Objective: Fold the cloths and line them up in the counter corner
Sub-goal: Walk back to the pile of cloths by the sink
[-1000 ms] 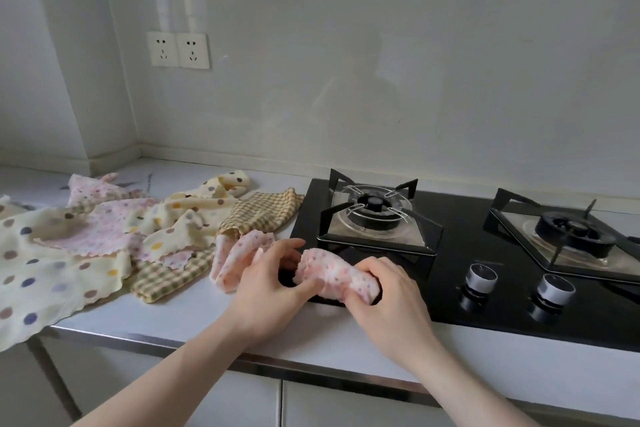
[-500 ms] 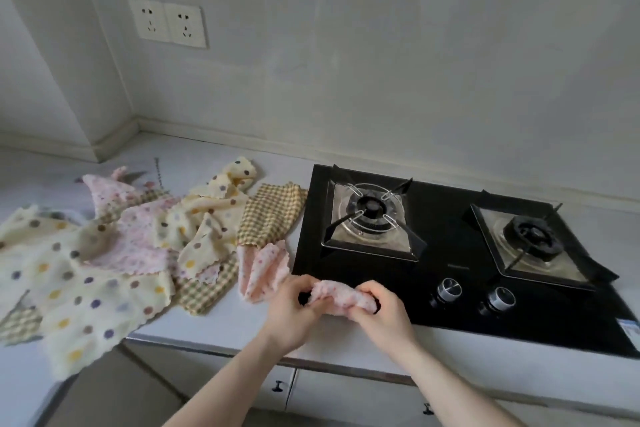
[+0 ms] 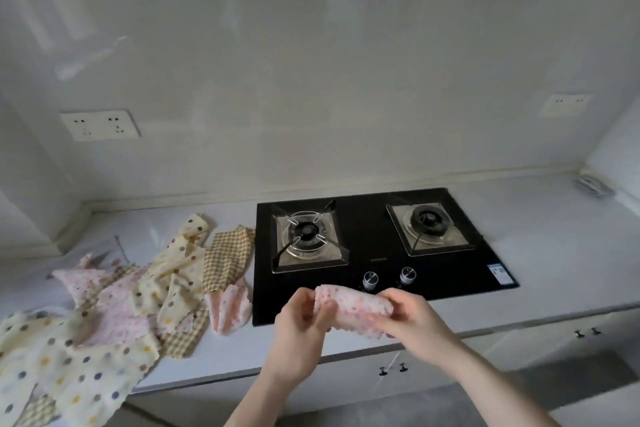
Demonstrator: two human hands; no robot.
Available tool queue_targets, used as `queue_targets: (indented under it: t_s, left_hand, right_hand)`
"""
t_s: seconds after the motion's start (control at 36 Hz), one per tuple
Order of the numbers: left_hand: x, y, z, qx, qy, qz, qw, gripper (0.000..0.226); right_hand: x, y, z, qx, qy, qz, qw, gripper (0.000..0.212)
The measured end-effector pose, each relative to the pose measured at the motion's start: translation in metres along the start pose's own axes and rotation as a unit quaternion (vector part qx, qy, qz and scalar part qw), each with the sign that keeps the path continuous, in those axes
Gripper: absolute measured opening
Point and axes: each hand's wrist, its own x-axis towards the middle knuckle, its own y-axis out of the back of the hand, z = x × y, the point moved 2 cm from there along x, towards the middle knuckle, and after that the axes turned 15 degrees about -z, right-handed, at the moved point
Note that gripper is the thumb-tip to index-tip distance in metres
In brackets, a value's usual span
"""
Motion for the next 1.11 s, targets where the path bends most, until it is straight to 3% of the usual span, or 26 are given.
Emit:
queue_targets:
  t_s: [0.25,0.67,1.11]
  left_hand:
    - [0.063,-0.086,0.084,0.120,-0.020,-0.071,0.990,0.022]
    - [0.169,-0.322,0.161,0.193,-0.009,-0.140,0.971,0.018]
    - [0.296,-0.394,0.207,0.246,-0.008,-0.164,0.955,0.028]
  right_hand:
    - [-0.052,0.105,0.040,0.039,0.009,0.126,0.991,0.007]
    - [-0.167,0.327,0.146,0.071,-0.080,0.171,0.979,0.016]
    - [-0.145,0.430,0.192,0.139,-0.088,0.250,0.954,0.019]
